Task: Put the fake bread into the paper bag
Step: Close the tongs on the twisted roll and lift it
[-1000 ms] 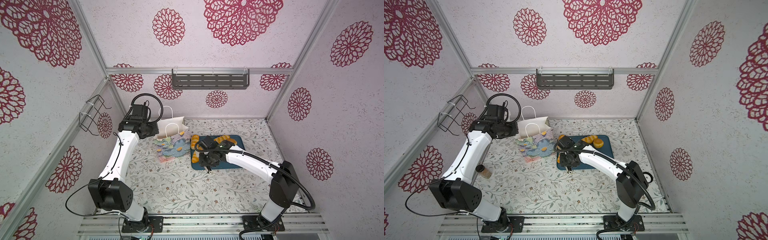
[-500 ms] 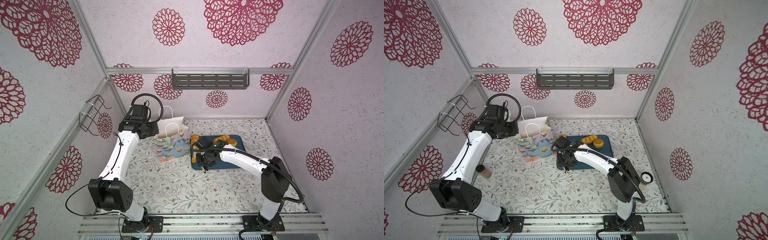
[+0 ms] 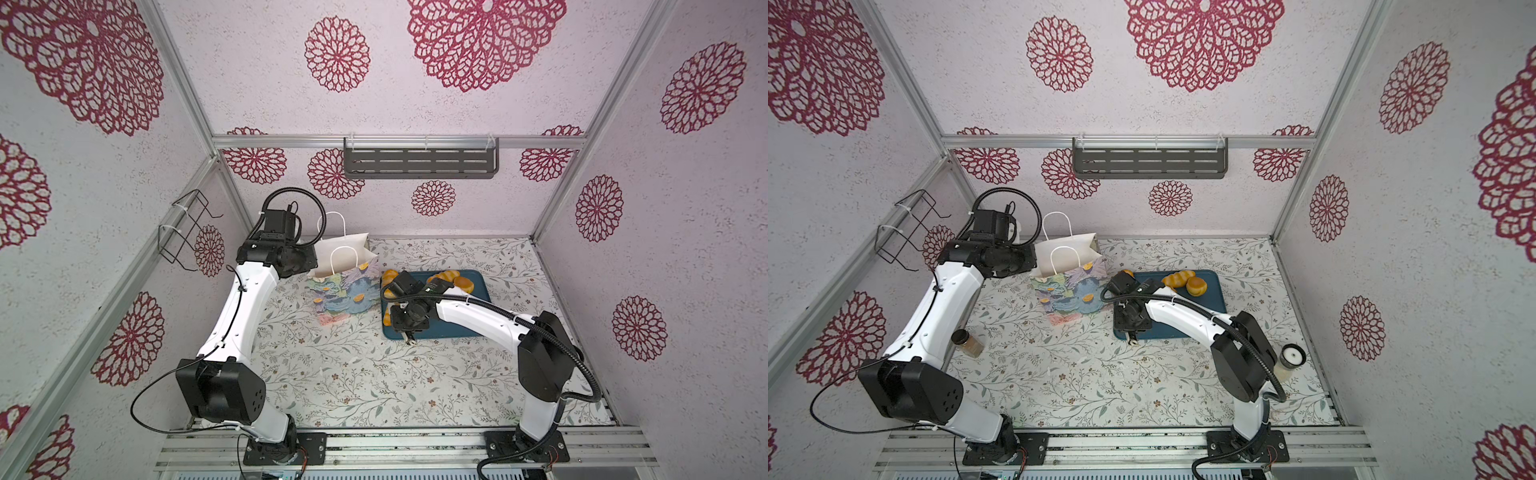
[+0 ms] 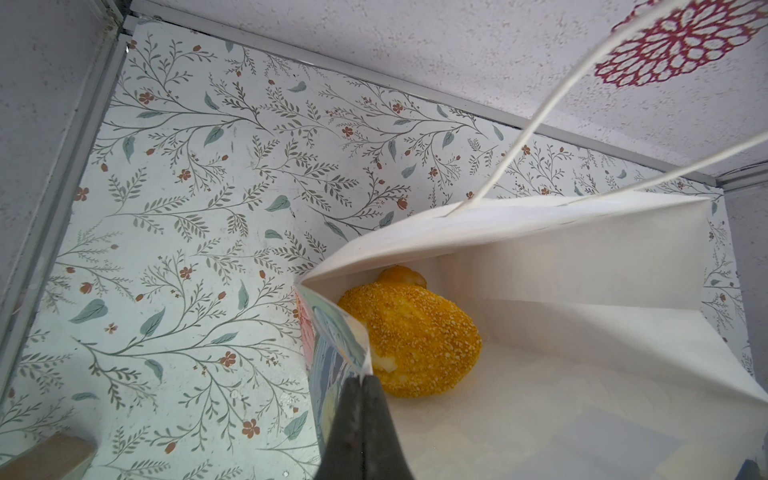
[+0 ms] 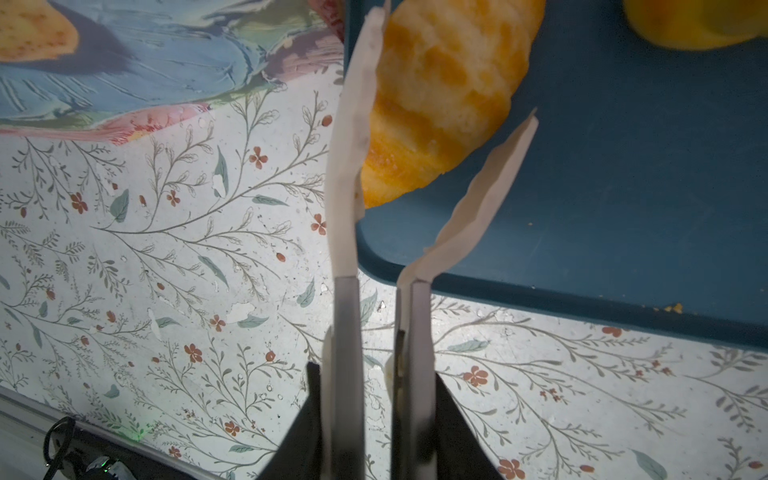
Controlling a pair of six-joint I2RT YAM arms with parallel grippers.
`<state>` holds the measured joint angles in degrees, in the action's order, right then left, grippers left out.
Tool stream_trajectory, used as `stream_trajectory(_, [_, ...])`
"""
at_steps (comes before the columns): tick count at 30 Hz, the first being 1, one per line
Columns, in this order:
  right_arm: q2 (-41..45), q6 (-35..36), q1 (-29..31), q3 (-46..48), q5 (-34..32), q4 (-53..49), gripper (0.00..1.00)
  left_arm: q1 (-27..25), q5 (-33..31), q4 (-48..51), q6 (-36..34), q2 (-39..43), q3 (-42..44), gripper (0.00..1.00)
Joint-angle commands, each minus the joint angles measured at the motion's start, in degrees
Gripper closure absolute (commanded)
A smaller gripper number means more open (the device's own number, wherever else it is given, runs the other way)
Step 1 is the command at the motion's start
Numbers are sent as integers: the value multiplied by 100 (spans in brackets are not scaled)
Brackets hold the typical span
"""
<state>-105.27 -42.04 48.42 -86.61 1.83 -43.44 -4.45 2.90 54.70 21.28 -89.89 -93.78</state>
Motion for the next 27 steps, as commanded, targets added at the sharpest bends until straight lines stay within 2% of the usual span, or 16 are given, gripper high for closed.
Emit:
stream_trajectory(1, [70,44,-48,6,31,120,68,25,61,174,-20,57,97,100])
stream_trajectory(5, [136,55,-87,194,134,236,78,23,55,164,-16,78,116,100])
stream_trajectory(10, [324,21,-140,451,138,374,83,23,60,170,-24,68,121,100])
stream_trajectory(15, [457,21,-167,577,174,433,93,14,67,164,-26,69,114,100])
stream_trajectory(19, [564,37,-167,649,178,444,97,8,78,162,-25,68,117,100])
stream_trajectory(27, [858,45,-167,781,182,433,99,6,46,173,-25,59,114,100])
